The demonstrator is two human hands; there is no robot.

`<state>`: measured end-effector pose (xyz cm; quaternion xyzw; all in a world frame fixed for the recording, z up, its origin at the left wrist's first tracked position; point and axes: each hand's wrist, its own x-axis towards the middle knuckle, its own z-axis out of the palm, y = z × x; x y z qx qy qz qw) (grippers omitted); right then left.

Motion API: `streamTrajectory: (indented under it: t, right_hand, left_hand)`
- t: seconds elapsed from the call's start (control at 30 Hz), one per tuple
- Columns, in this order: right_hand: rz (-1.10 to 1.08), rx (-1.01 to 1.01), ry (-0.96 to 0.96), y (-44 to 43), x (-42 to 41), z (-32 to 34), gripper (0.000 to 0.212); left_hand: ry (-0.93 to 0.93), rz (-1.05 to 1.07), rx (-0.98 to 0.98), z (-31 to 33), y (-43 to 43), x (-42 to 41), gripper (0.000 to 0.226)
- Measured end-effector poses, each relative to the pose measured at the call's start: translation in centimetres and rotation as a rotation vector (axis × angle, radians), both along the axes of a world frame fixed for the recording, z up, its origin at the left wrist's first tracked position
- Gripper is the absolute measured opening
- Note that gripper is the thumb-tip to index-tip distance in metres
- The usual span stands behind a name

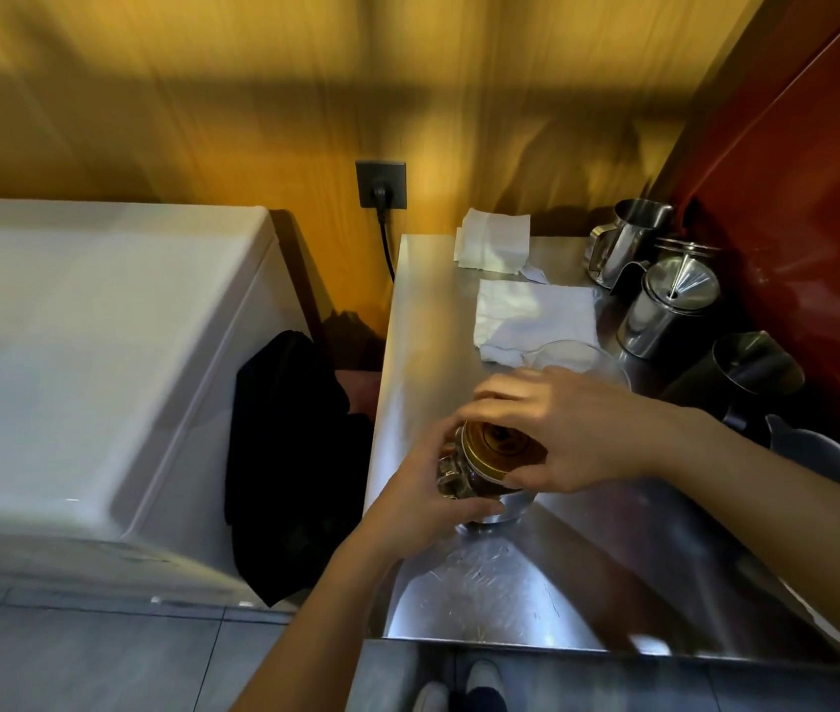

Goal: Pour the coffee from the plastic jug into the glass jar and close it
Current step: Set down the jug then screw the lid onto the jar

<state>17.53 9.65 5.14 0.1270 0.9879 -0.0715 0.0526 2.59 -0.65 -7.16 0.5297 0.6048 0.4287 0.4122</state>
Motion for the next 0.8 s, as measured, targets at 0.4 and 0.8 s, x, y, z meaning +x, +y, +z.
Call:
streamTrajectory:
  t: [0.4, 0.8]
  right_hand:
    - [0.011, -0.027, -0.084, -0.3, -0.1, 0.0, 0.068]
    - [-0.078, 0.04, -0.02, -0.7, 0.0, -0.5, 0.063]
  left_hand:
    - [0.03, 0.001, 0.0, 0.1, -0.1, 0.2, 0.079]
    - [0.029, -0.002, -0.025, 0.3, -0.3, 0.0, 0.083]
